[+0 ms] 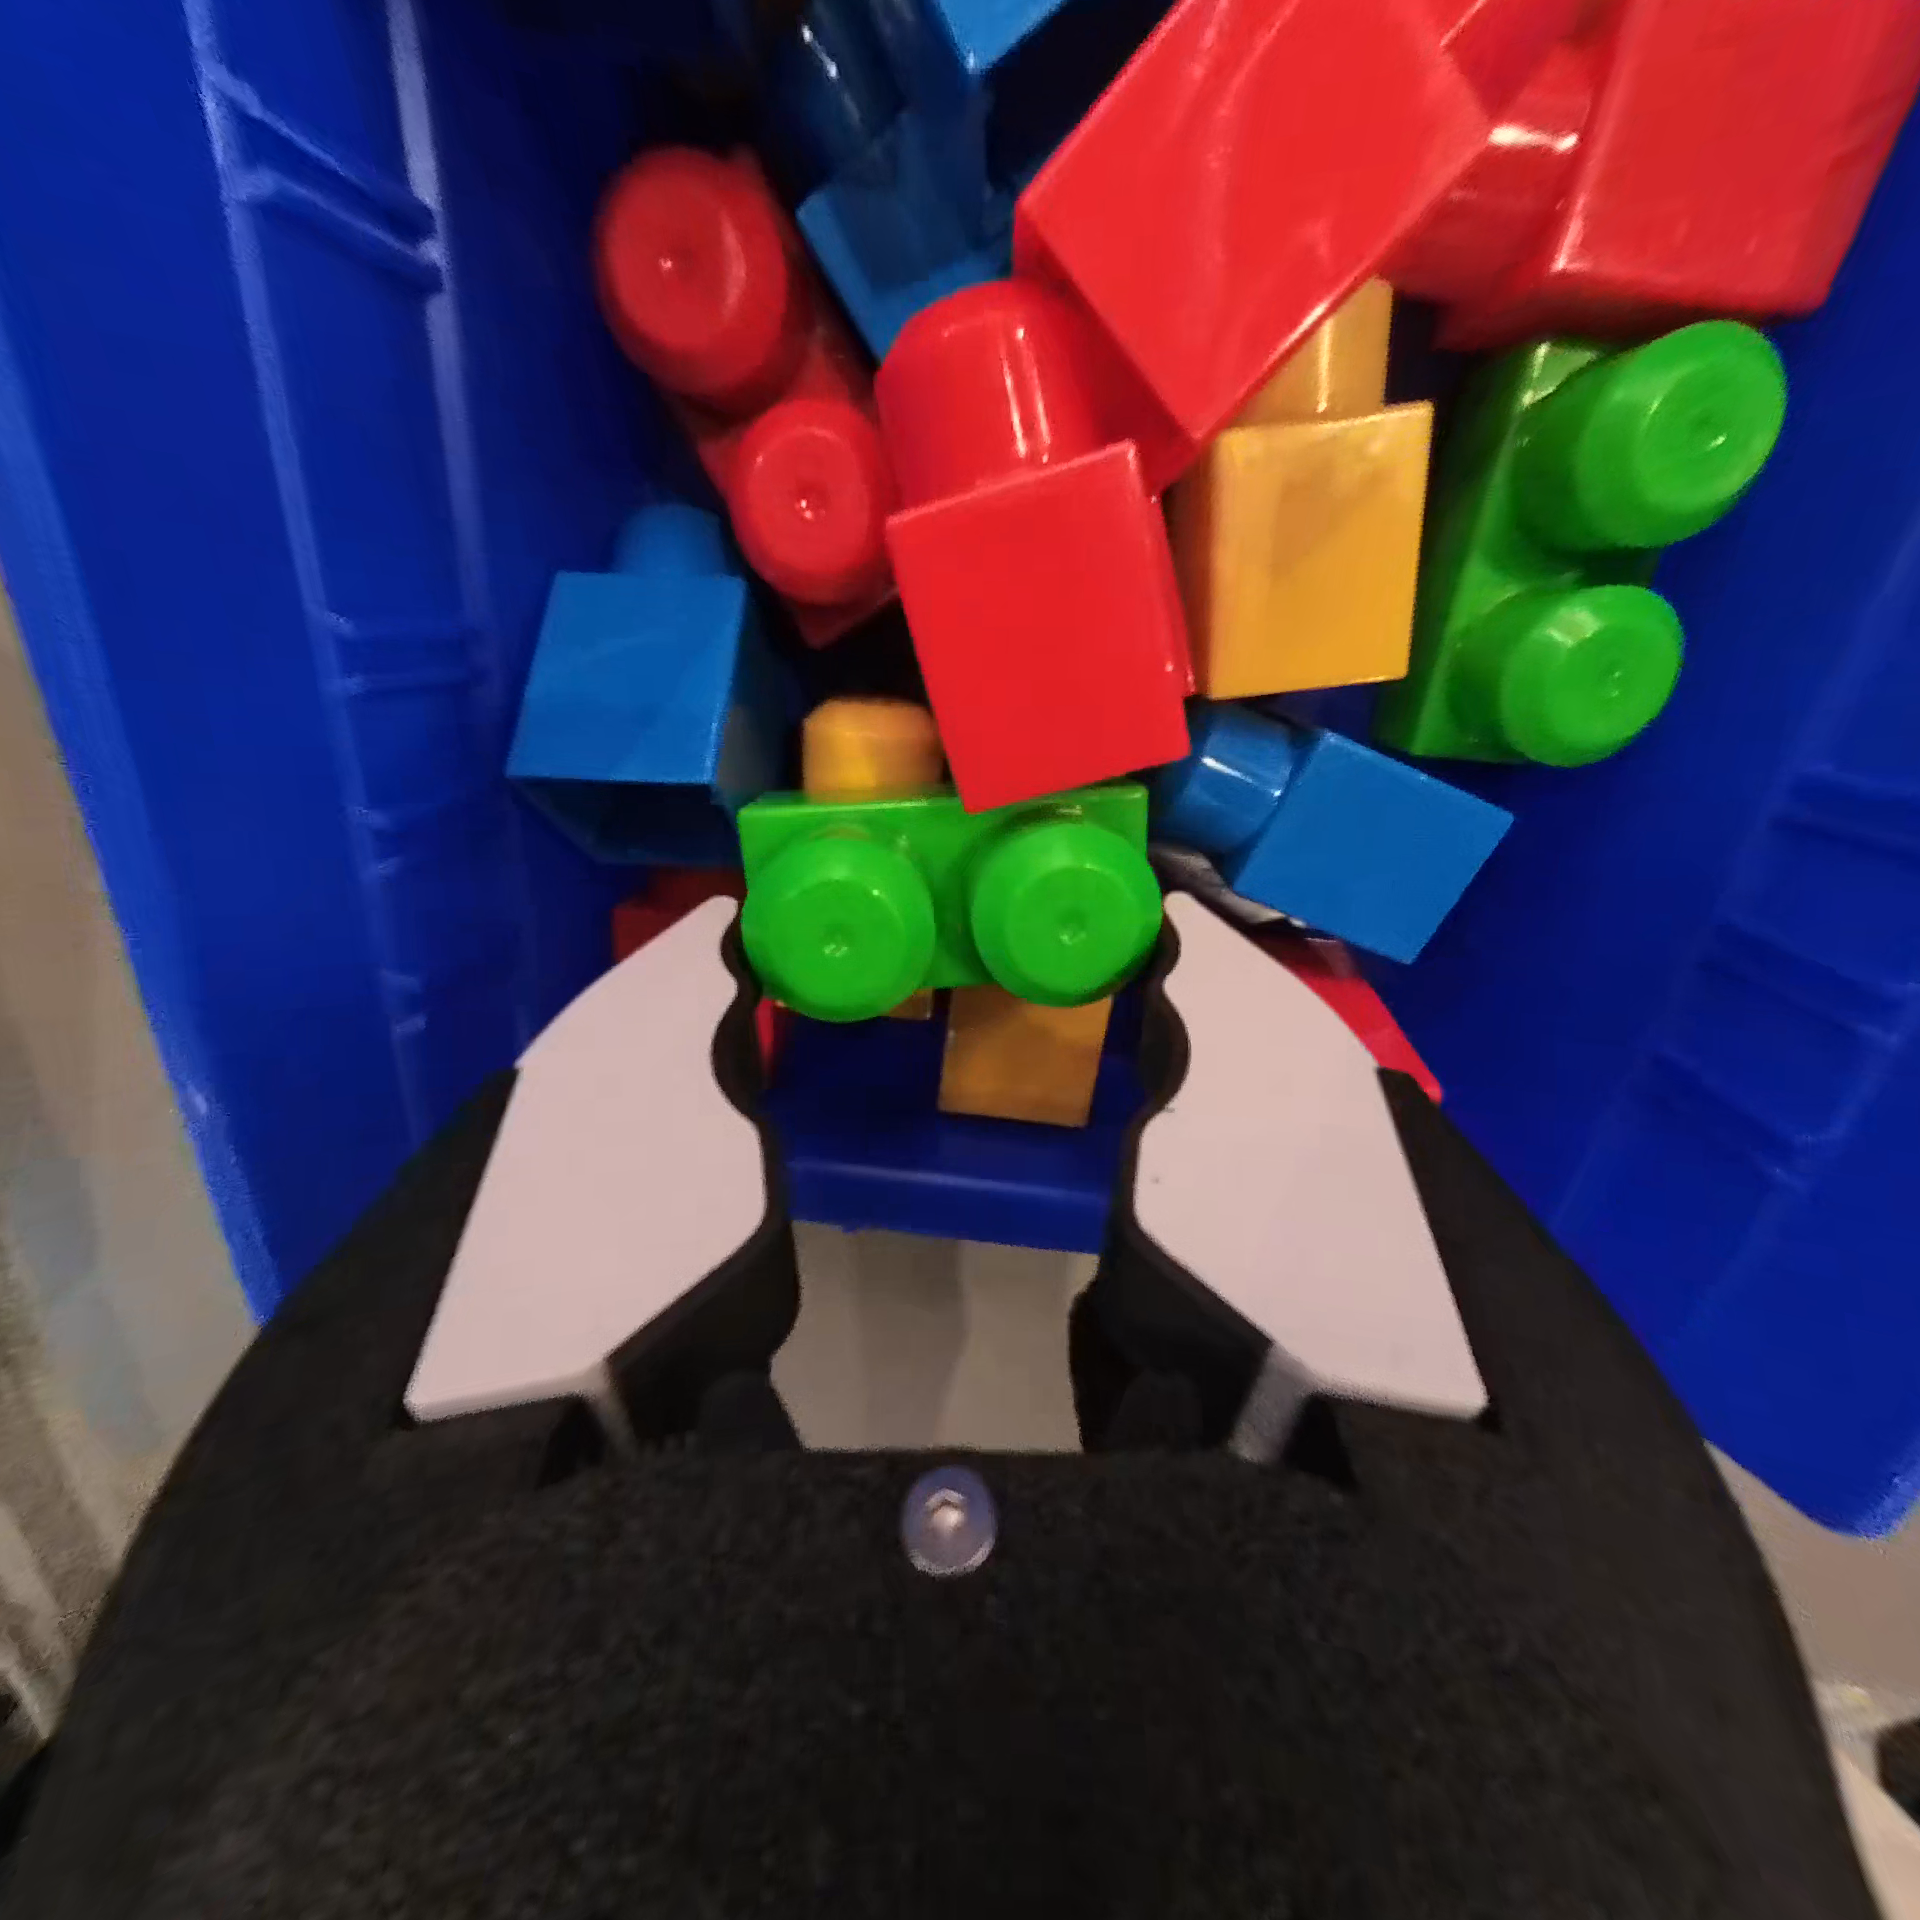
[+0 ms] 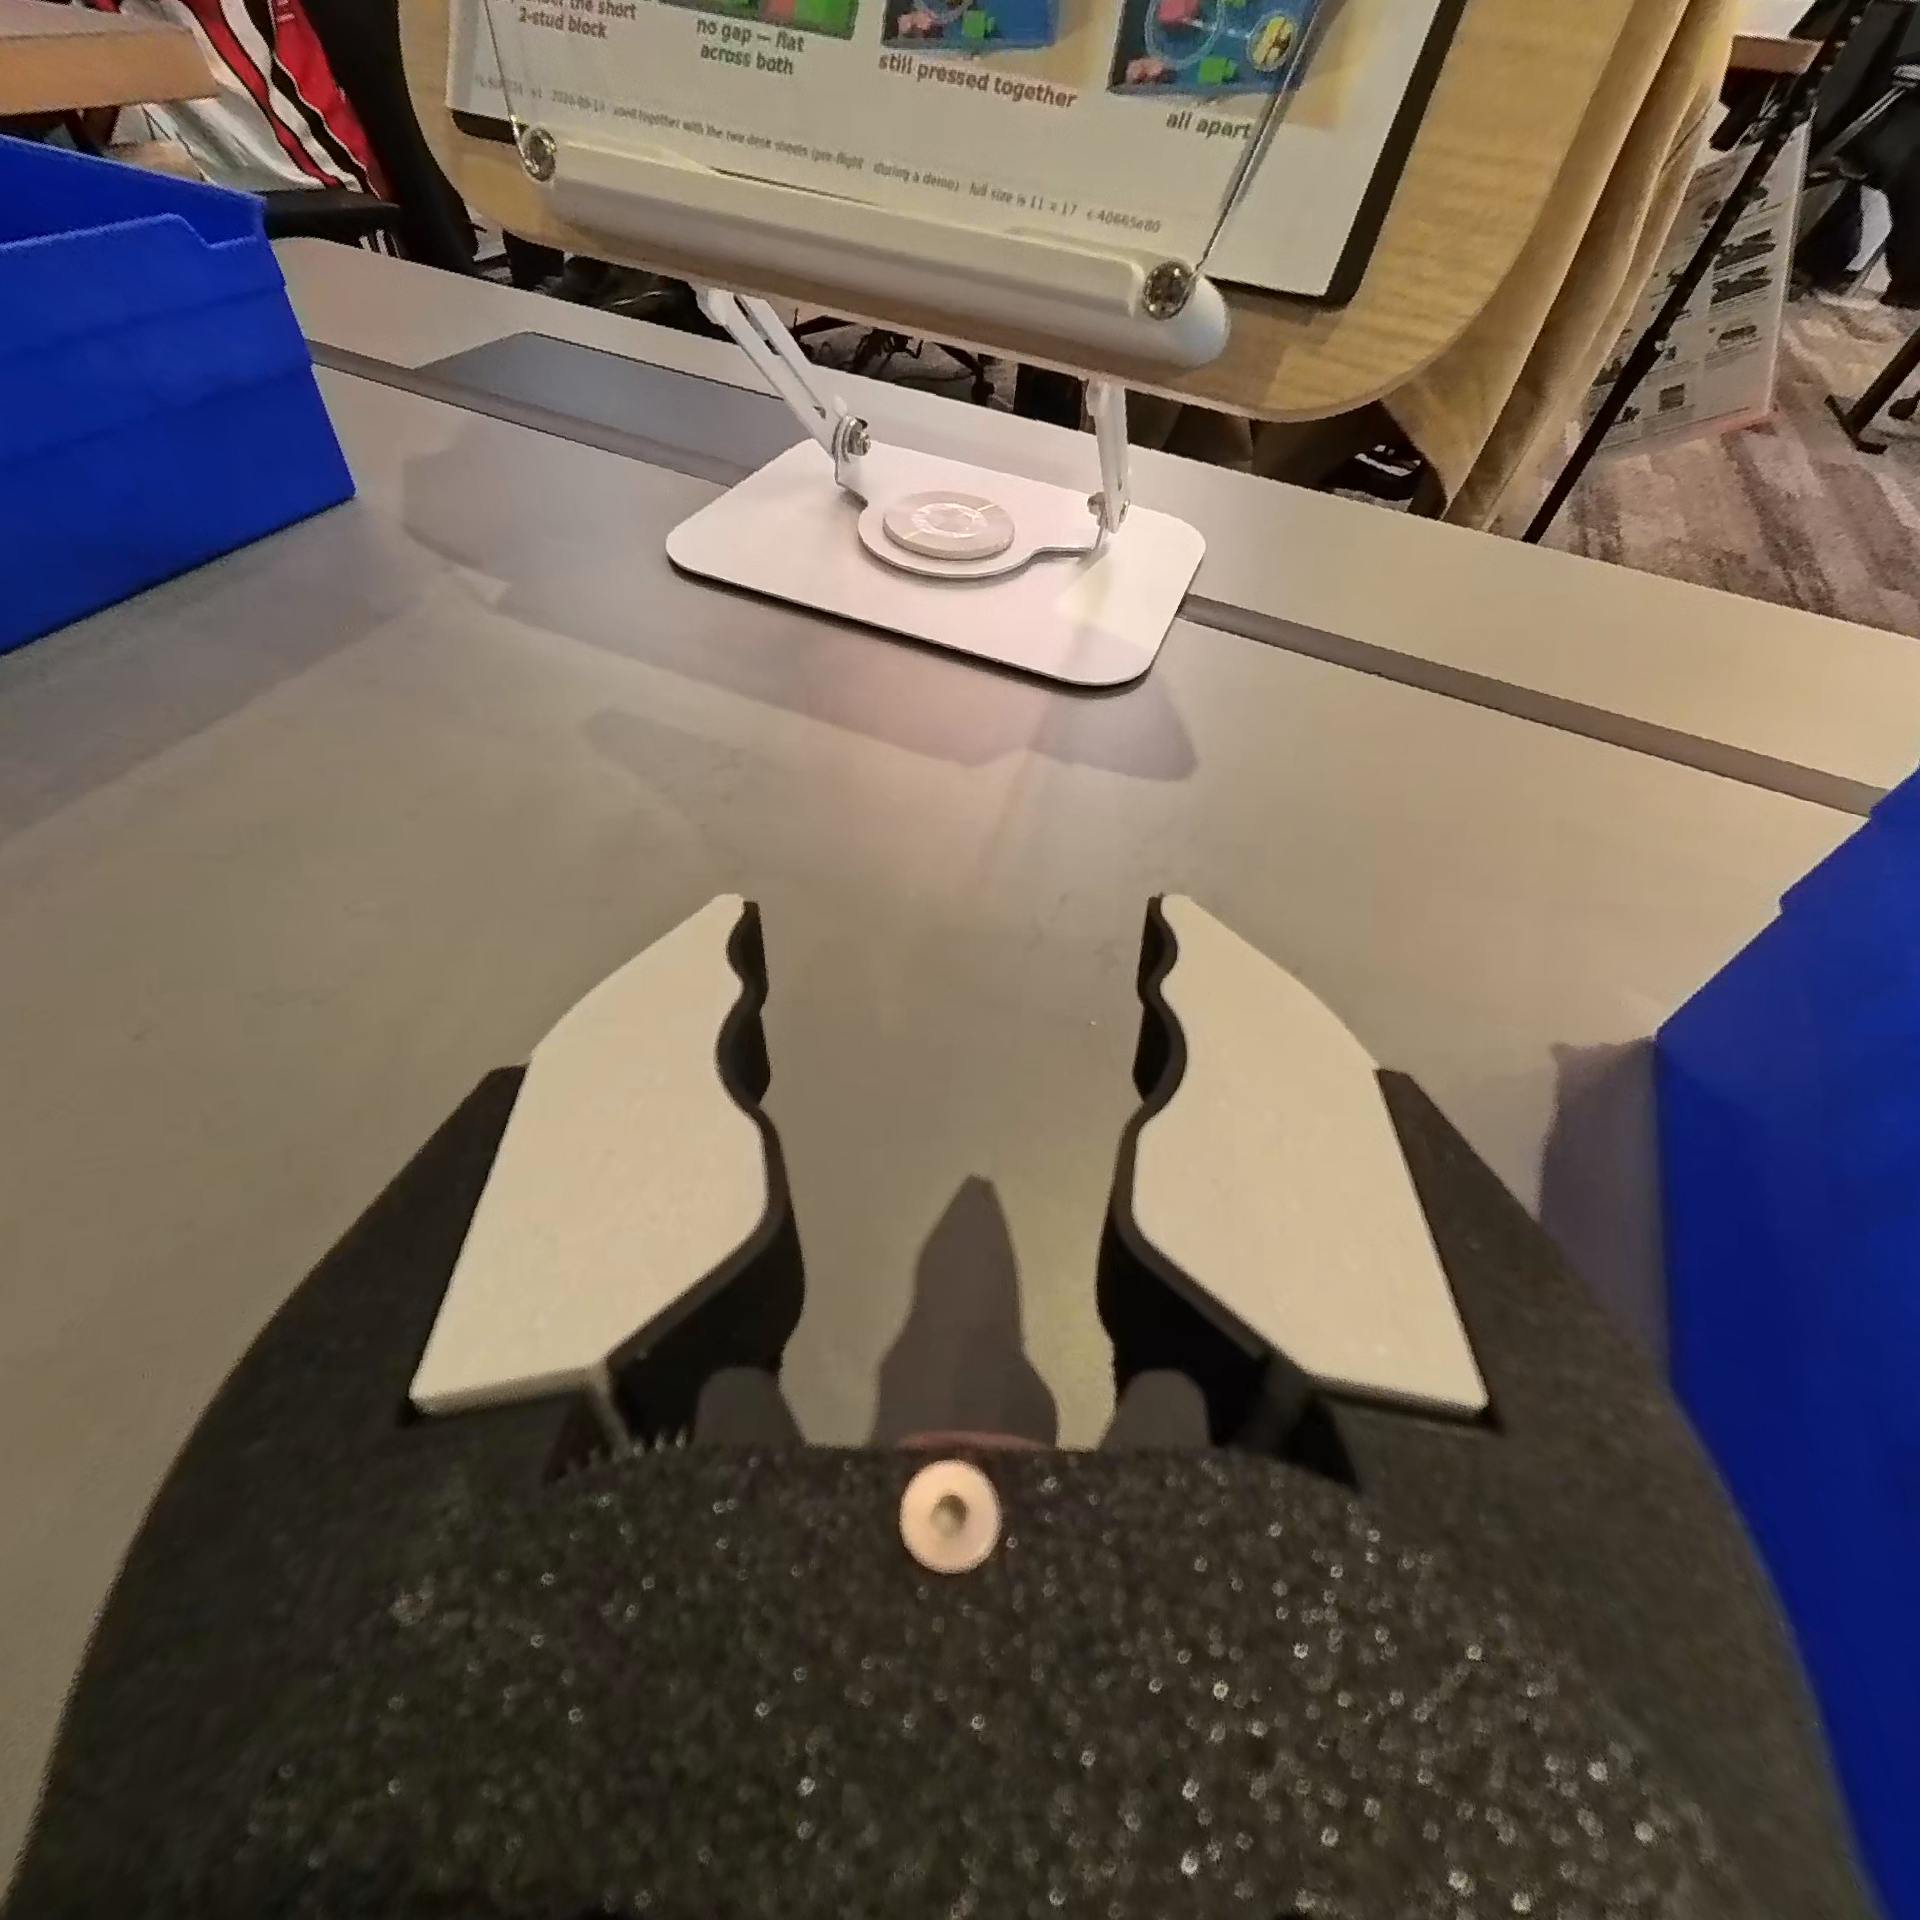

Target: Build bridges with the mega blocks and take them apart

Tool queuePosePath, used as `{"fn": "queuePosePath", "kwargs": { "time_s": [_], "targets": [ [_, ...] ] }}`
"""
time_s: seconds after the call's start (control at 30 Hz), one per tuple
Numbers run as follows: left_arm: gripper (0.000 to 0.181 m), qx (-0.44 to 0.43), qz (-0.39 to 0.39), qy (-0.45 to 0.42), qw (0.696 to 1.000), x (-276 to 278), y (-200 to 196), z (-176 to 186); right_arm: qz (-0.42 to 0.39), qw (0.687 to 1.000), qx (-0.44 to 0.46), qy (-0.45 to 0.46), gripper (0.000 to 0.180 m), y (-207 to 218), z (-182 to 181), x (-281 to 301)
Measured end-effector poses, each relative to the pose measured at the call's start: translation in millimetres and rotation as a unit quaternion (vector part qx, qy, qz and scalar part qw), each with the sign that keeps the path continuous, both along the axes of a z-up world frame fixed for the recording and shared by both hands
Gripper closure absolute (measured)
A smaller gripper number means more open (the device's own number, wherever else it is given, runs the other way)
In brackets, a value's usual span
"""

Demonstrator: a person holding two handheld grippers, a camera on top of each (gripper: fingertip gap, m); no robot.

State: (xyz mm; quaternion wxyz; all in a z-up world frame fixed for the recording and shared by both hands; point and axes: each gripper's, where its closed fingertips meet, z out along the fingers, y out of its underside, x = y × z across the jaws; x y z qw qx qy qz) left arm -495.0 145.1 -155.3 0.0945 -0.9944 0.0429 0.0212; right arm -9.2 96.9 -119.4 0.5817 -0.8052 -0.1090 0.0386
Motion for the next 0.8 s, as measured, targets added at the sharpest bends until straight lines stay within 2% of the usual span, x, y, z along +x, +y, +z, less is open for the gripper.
{"fn": "queuePosePath", "kwargs": {
  "time_s": [0.1,0.23,0.33,0.43,0.5,0.6,0.7,0.8],
  "targets": [
    [0.110,0.032,-0.019,-0.016,0.999,6.2,4.2,21.5,0.001,1.000,0.000,0.001,0.111,-0.2,-0.4,-0.3],
    [0.110,0.098,-0.089,-0.010,0.991,35.3,8.3,94.4,0.000,1.000,0.000,0.005,0.112,-0.2,-0.3,0.5],
    [0.110,0.142,-0.179,-0.015,0.973,90.3,6.1,152.0,-0.002,1.000,0.002,0.011,0.112,-0.1,1.0,2.0],
    [0.110,0.157,-0.284,-0.024,0.946,165.9,-0.2,179.1,-0.004,1.000,0.012,0.020,0.113,-0.7,5.8,4.0],
    [0.110,0.137,-0.353,-0.031,0.925,217.4,-6.9,170.3,-0.006,1.000,0.021,0.019,0.113,-1.1,9.3,5.7],
    [0.110,0.088,-0.423,-0.010,0.902,274.8,-9.5,123.7,-0.013,0.999,0.032,0.010,0.113,-1.4,13.8,9.3],
    [0.110,0.041,-0.459,-0.008,0.887,316.9,-8.2,64.4,-0.018,0.999,0.049,0.009,0.112,-3.1,19.9,12.3],
    [0.110,0.007,-0.473,-0.012,0.881,342.5,-4.1,20.2,-0.019,0.998,0.054,0.007,0.112,-4.6,21.3,13.2]
  ]
}}
